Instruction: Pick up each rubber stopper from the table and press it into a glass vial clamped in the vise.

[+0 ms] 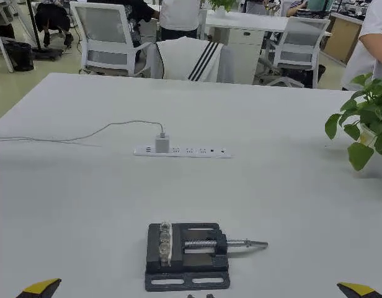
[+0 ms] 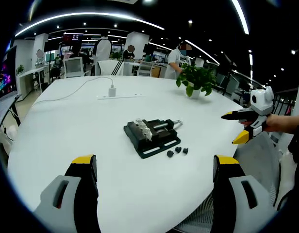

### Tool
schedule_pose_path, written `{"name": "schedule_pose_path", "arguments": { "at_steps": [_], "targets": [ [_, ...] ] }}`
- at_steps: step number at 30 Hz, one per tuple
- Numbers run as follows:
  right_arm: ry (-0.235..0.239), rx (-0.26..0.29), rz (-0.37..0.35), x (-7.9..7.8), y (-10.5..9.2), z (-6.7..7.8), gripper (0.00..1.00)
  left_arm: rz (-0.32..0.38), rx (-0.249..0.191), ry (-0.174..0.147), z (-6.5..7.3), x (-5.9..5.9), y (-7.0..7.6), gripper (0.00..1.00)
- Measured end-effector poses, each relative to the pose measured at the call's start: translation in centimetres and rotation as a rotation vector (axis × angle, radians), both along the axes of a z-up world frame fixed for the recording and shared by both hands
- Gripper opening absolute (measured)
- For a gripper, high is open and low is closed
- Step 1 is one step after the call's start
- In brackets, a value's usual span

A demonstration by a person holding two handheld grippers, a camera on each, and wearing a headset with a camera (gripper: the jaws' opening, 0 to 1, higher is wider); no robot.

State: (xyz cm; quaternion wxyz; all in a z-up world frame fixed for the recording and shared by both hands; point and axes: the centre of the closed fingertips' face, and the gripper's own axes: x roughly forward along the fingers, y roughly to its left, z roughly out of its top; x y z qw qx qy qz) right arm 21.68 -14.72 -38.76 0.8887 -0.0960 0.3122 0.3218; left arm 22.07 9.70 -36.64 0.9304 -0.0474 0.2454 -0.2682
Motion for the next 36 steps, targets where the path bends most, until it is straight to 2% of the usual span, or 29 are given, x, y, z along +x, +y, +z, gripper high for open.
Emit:
{"name": "schedule_pose_path", "arguments": {
  "at_steps": [12, 18, 26, 36],
  "targets": [
    [-0.011, -0.011, -0.004, 1.3, 2.1, -0.9, 0.91, -0.009, -0.018, 0.006, -0.3, 0.2, -0.2, 0.99],
    [0.001, -0.027, 0.012, 1.8, 3.7, -2.3, 0.88, -0.023, -0.014, 0.002, -0.5, 0.2, -0.2, 0.99],
    [0.027, -0.029, 0.013, 2.8, 5.2, -4.2, 0.78, -0.014, -0.019, -0.001, -0.7, 0.5, 0.4, 0.99],
    [0.065, -0.066, 0.029, 3.3, 6.5, -7.0, 0.58, 0.02, -0.035, 0.004, -1.2, 0.3, 1.2, 0.99]
  ]
}}
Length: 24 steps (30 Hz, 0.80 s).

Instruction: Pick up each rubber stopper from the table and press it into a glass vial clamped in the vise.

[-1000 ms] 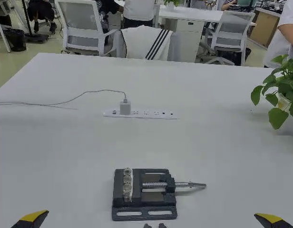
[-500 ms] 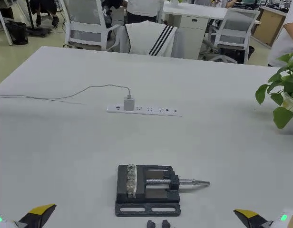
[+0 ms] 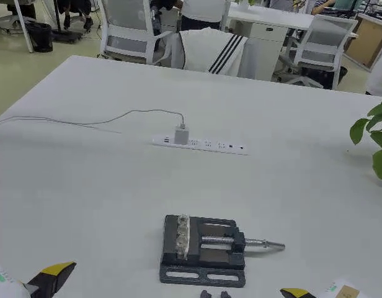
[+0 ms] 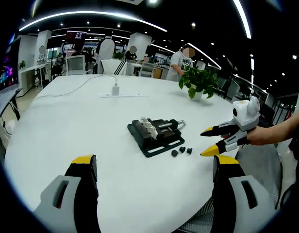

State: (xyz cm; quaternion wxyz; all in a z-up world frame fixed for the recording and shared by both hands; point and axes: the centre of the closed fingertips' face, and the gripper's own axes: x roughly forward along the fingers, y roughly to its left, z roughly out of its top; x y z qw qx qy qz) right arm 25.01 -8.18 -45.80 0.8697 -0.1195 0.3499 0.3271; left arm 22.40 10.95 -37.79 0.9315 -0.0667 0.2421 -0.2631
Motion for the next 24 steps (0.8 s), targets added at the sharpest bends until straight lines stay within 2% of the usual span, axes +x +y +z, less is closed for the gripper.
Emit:
{"name": "schedule_pose_path", "arguments": {
  "at_steps": [5, 14, 24],
  "targets": [
    [0.011, -0.022, 0.022, 0.1, 0.6, -1.1, 0.47, 0.013, -0.004, 0.008, -0.3, -0.2, 0.3, 0.99],
    [0.03, -0.03, 0.023, 0.2, 0.8, -2.1, 0.32, 0.025, -0.006, 0.015, -0.6, -0.3, 0.8, 0.99],
    [0.031, -0.015, 0.011, 0.5, 1.5, -2.5, 0.2, 0.024, -0.009, 0.021, -0.8, -0.4, 0.8, 0.99]
  ]
}}
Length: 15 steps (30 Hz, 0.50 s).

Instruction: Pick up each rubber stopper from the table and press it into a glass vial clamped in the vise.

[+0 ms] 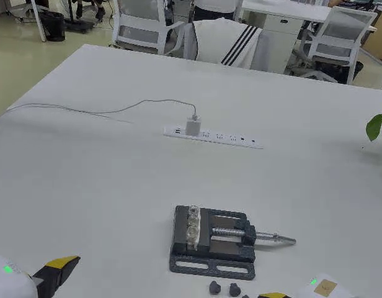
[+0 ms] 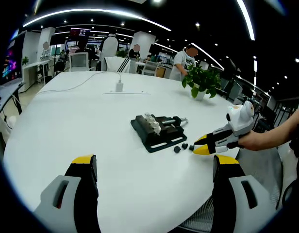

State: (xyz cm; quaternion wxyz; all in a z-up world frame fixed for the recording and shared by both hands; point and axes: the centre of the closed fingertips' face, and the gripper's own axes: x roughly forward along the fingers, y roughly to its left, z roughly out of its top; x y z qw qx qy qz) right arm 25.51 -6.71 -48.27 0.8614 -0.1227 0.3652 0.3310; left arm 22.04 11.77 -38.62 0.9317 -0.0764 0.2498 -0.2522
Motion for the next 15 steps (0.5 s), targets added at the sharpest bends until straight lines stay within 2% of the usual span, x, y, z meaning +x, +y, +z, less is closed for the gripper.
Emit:
{"name": "schedule_pose_path", "arguments": {
  "at_steps": [15],
  "targets": [
    [0.012, 0.001, -0.016, -0.02, -0.01, -0.44, 0.13, 0.001, -0.006, 0.007, -0.19, -0.01, 0.1, 0.98]
  ]
}}
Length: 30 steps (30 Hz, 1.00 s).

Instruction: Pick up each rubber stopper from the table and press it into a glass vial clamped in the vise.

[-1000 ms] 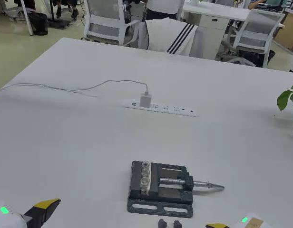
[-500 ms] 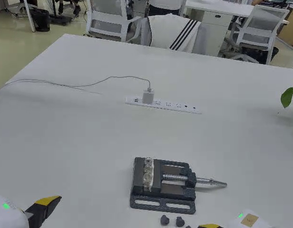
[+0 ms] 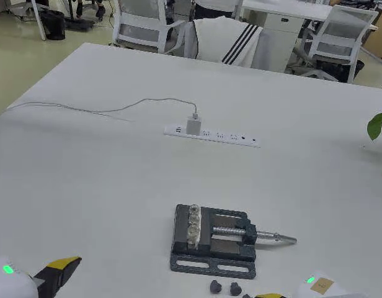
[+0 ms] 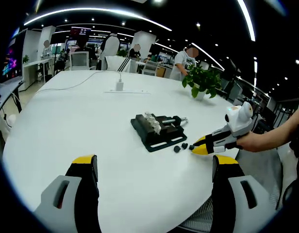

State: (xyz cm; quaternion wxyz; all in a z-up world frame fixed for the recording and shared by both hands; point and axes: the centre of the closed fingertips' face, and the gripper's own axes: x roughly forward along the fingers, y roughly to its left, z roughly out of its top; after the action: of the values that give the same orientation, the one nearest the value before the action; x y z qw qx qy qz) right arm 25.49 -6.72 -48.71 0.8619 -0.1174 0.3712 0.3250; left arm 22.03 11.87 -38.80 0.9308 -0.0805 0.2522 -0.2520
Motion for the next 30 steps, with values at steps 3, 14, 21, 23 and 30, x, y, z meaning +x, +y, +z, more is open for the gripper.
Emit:
{"name": "schedule_pose_path", "arguments": {
  "at_steps": [3, 14, 21, 23, 30],
  "targets": [
    [0.002, 0.005, -0.003, 0.0, 0.1, 0.0, 0.12, -0.002, -0.001, 0.002, -0.1, 0.0, -0.1, 0.98],
    [0.001, 0.005, -0.006, -0.2, 0.0, 0.0, 0.09, -0.01, -0.001, 0.005, -0.2, -0.1, -0.3, 0.98],
    [0.003, -0.003, 0.013, -0.2, -0.1, 0.0, 0.08, -0.016, 0.001, 0.008, -0.3, -0.2, -0.5, 0.98],
    [0.002, -0.009, 0.022, -0.3, -0.2, 0.1, 0.08, -0.021, 0.002, 0.008, -0.3, -0.2, -0.6, 0.98],
    [0.012, -0.008, 0.082, -0.6, -0.4, 1.0, 0.08, -0.057, 0.014, 0.005, -0.6, -0.4, -1.3, 0.97]
  ]
}}
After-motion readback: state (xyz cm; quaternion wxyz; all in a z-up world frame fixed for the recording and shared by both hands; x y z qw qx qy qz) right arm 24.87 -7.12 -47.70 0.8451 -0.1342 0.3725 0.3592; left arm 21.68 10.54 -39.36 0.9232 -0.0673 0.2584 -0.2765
